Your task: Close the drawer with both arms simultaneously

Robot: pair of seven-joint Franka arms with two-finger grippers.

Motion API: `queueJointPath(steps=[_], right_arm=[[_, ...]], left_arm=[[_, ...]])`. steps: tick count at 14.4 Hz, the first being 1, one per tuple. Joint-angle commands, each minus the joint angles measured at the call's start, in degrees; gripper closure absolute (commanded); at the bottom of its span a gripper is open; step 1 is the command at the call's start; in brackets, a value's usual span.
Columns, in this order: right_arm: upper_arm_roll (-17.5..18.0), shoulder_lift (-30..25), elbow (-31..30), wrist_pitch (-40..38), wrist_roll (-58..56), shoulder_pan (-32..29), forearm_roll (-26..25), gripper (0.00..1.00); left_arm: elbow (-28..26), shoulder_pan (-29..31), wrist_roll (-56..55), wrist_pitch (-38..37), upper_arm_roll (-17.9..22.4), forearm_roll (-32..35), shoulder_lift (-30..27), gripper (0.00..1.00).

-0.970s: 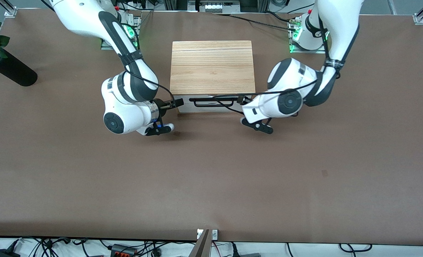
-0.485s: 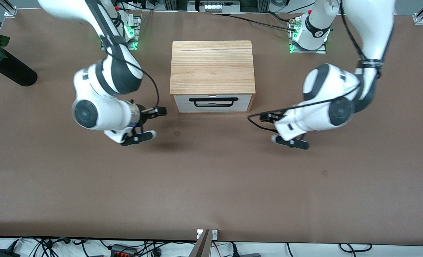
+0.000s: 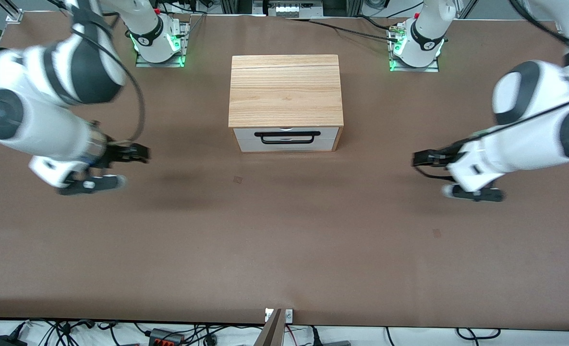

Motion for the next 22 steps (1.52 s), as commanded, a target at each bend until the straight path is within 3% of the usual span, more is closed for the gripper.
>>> queueJointPath(steps=[1, 4, 6, 8, 10, 12, 14, 16, 22], right_arm=[[-3.7, 0.1, 8.6, -9.6, -0.8, 0.0, -1.4, 0.00], [-3.2, -3.7, 4.7, -11.2, -0.6, -1.9, -1.4, 0.00], [4.7, -8.4, -3.0, -8.4, -0.4, -9.7, -1.4, 0.00], [11.6, -15.2, -13.4, 0.2, 0.2, -16.3, -1.7, 0.00], [15.9, -21.5, -23.0, 9.1, 0.4, -21.6, -1.8, 0.00], [16.5, -22.7, -23.4, 9.1, 0.2, -23.9, -1.8, 0.00], [16.5, -22.6, -19.6, 2.1, 0.3, -24.1, -2.0, 0.00], [16.5, -22.4, -17.9, 0.7, 0.3, -24.1, -4.1, 0.00], [16.1, -21.2, -16.4, -0.8, 0.3, -25.1, -4.2, 0.00]], left_arm=[[5.2, 0.9, -0.4, -5.1, -0.3, 4.9, 0.0, 0.00], [8.2, 2.6, -0.6, -7.6, 0.6, 6.2, -0.2, 0.00], [8.2, 4.1, -0.3, -7.4, 0.6, 6.3, -1.7, 0.00], [7.5, 3.3, -0.4, -7.4, 2.2, 6.4, -3.6, 0.00], [3.3, -2.4, 0.1, -6.6, 9.1, 6.6, -7.5, 0.00], [-4.2, -3.4, 0.5, -1.8, 10.0, 6.7, -12.4, 0.00], [-8.9, -3.5, 0.6, 0.4, 9.8, 7.7, -15.6, 0.00], [-8.8, -3.9, 0.2, 0.4, 8.5, 11.8, -15.9, 0.00], [-8.7, -3.6, 0.6, -0.5, 8.4, 11.7, -15.4, 0.00]])
